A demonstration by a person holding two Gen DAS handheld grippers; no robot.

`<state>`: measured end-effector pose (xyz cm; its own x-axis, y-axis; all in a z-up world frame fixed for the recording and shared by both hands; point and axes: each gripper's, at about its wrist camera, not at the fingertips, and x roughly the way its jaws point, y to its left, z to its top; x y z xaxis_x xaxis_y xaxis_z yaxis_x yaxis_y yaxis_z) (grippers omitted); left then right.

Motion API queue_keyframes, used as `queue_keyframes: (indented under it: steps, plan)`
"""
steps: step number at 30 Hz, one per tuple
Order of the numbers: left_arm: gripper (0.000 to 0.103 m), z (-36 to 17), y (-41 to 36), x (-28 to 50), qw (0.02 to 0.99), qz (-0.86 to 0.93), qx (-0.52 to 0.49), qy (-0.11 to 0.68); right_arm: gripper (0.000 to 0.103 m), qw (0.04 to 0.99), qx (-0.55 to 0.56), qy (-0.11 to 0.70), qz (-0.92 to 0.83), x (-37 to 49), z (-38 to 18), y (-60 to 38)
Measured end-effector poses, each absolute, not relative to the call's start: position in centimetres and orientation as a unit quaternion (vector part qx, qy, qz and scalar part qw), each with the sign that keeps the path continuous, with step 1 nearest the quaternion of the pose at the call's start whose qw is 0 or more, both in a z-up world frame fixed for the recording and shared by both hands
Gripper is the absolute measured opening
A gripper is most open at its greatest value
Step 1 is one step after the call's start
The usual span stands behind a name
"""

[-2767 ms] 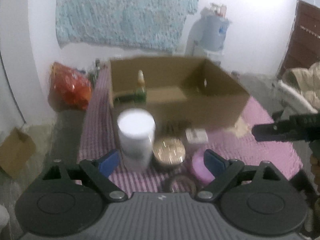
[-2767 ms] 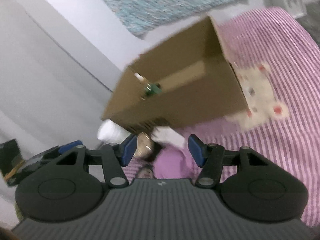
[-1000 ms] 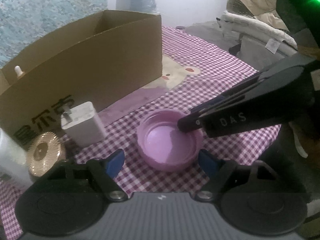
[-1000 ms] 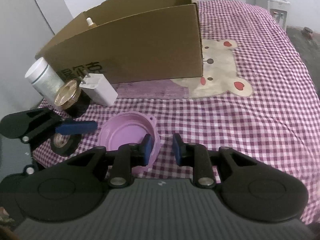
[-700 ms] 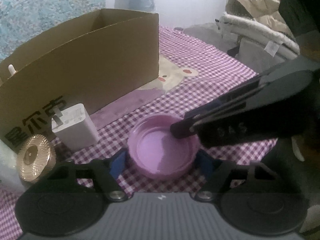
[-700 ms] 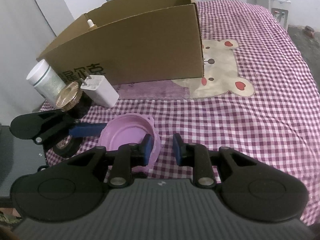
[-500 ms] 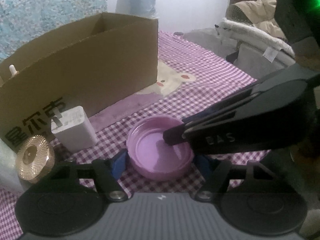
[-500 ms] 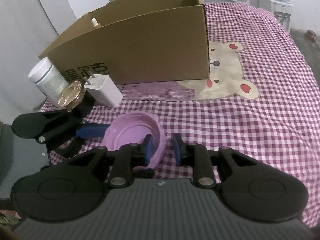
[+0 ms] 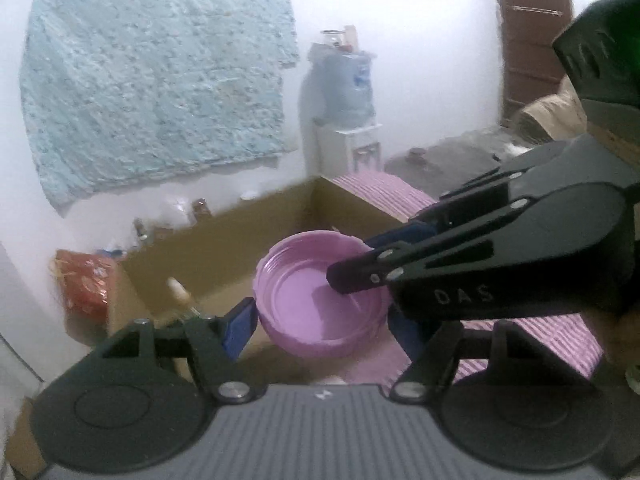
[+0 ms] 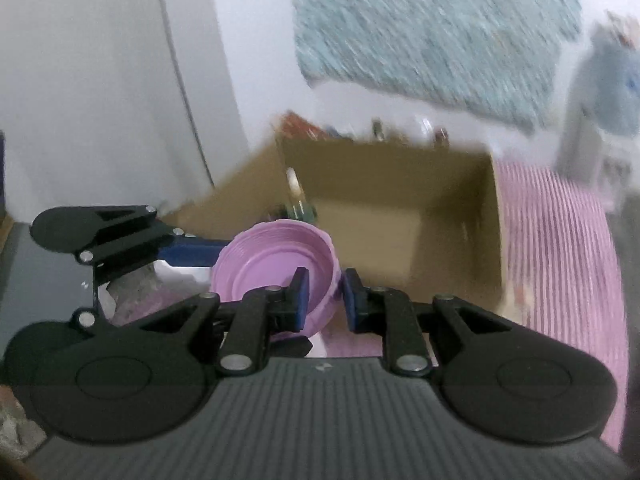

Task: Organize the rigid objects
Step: 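Carry the pink lid into the box and release it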

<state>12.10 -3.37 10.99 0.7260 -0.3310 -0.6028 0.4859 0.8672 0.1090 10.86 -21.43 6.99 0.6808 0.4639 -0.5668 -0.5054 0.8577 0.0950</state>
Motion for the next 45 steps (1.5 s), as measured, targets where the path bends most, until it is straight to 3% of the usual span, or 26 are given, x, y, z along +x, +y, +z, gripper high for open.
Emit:
queue_keyframes:
  steps: [6,14,30,36,39,42,44,45]
  plan:
    - [0.073,11.2,-1.9,20.5,0.889,-0.223,0.079,0.393,0.019,0.888,-0.038,0.35,0.297,18.8,8.2,-19.0]
    - [0.073,6.7,-0.9,28.5,0.824,-0.2,0.05,0.527,0.019,0.814,-0.002,0.491,0.309,29.1,3.3,-17.0]
    - [0.077,2.7,-2.0,31.1,0.79,-0.156,0.071,0.589,0.02,0.761,-0.007,0.57,0.31,33.7,-2.2,-15.0]
    - [0.078,4.1,-1.8,30.7,0.802,-0.154,0.063,0.574,0.021,0.786,0.001,0.539,0.303,33.0,-1.0,-16.5]
    - [0.08,5.7,-1.8,29.7,0.815,-0.159,0.062,0.554,0.025,0.8,0.024,0.519,0.301,31.9,0.9,-17.9]
    - [0.081,8.1,-1.4,28.0,0.833,-0.165,0.063,0.524,0.036,0.819,0.043,0.484,0.306,30.0,3.3,-19.6]
    - [0.081,10.0,-1.0,26.4,0.848,-0.168,0.059,0.499,0.054,0.837,0.043,0.452,0.306,27.9,5.2,-20.9]
    - [0.081,11.0,-0.7,25.5,0.857,-0.168,0.054,0.485,0.058,0.845,0.039,0.436,0.306,26.9,6.3,-21.4]
